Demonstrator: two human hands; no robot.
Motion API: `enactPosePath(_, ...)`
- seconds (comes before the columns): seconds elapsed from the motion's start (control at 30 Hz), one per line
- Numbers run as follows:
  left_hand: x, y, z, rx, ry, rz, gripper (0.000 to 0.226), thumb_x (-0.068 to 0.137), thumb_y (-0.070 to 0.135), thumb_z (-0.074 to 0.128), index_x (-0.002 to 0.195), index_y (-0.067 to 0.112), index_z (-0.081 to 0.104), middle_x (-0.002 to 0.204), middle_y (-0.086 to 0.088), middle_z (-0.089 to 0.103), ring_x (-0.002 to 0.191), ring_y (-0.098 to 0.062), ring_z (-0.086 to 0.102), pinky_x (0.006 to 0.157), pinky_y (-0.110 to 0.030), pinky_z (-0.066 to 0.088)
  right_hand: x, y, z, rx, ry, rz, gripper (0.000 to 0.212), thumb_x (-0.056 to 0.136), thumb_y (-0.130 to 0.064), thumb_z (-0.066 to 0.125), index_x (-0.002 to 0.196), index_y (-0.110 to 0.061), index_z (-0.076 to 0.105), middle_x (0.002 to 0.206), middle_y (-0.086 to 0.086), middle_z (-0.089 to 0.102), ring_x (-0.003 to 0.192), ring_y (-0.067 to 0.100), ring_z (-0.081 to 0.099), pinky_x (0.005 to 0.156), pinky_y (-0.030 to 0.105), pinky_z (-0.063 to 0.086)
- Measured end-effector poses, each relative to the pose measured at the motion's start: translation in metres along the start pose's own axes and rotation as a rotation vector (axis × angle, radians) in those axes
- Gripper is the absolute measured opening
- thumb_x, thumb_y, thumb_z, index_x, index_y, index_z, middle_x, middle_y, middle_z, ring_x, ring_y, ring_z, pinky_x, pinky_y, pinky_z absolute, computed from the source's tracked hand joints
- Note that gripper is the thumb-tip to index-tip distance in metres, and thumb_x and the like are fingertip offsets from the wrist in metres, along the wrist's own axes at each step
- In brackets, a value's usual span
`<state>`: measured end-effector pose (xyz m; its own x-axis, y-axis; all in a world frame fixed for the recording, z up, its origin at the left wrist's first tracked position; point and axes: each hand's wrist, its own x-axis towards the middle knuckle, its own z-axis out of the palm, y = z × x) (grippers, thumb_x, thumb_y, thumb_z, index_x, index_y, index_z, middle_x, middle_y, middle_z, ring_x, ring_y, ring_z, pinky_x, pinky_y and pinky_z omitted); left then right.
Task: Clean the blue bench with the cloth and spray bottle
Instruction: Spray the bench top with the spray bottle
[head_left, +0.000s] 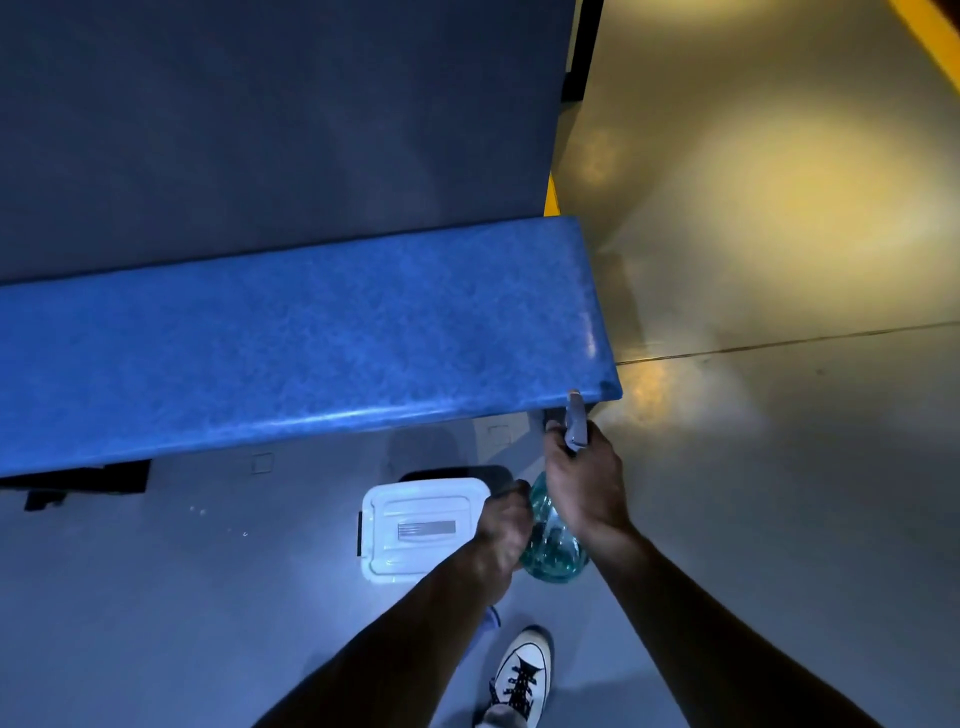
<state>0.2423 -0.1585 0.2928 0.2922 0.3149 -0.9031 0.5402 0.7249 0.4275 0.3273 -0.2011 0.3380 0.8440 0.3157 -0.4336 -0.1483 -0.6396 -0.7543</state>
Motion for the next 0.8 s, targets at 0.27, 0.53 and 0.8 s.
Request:
enactPosePath(0.27, -0.032, -0.009, 0.003, 0.16, 0.102, 0.503, 0.031, 0.105, 0.032, 0.04, 0.103, 0.024, 0.07, 0.101, 0.0, 0.075, 0.091, -0.013, 0.07, 0.079, -0.023, 0.054, -0.049, -0.005, -0.054, 0.135, 0.118, -0.201, 0.016, 0.1, -0.031, 0.057, 0.091, -0.02, 0.051, 0.066, -0.002, 0.059, 0.052, 0.008, 0.052, 0.055, 0.027, 0.044)
enactPosePath(0.53, -0.001, -0.074, -0.026, 0.274, 0.109, 0.443, 0.016, 0.095, 0.005, 0.06, 0.101, 0.015, 0.07, 0.105, 0.002, 0.073, 0.093, -0.012, 0.069, 0.067, -0.006, 0.05, -0.084, 0.074, -0.052, -0.077, 0.066, -0.271, 0.019, 0.081, -0.026, 0.082, 0.087, -0.017, 0.067, 0.083, -0.007, 0.073, 0.07, -0.005, 0.072, 0.06, 0.008, 0.052)
enactPosePath(0.8, 0.105, -0.182, -0.108, 0.654, 0.199, 0.403, 0.015, 0.088, -0.019, 0.054, 0.079, -0.018, 0.065, 0.069, -0.014, 0.067, 0.058, -0.002, 0.067, 0.052, -0.007, 0.046, -0.012, 0.244, 0.027, -0.29, 0.023, -0.065, 0.02, 0.081, -0.017, 0.081, 0.076, -0.021, 0.062, 0.074, -0.011, 0.069, 0.062, -0.002, 0.064, 0.054, 0.006, 0.045)
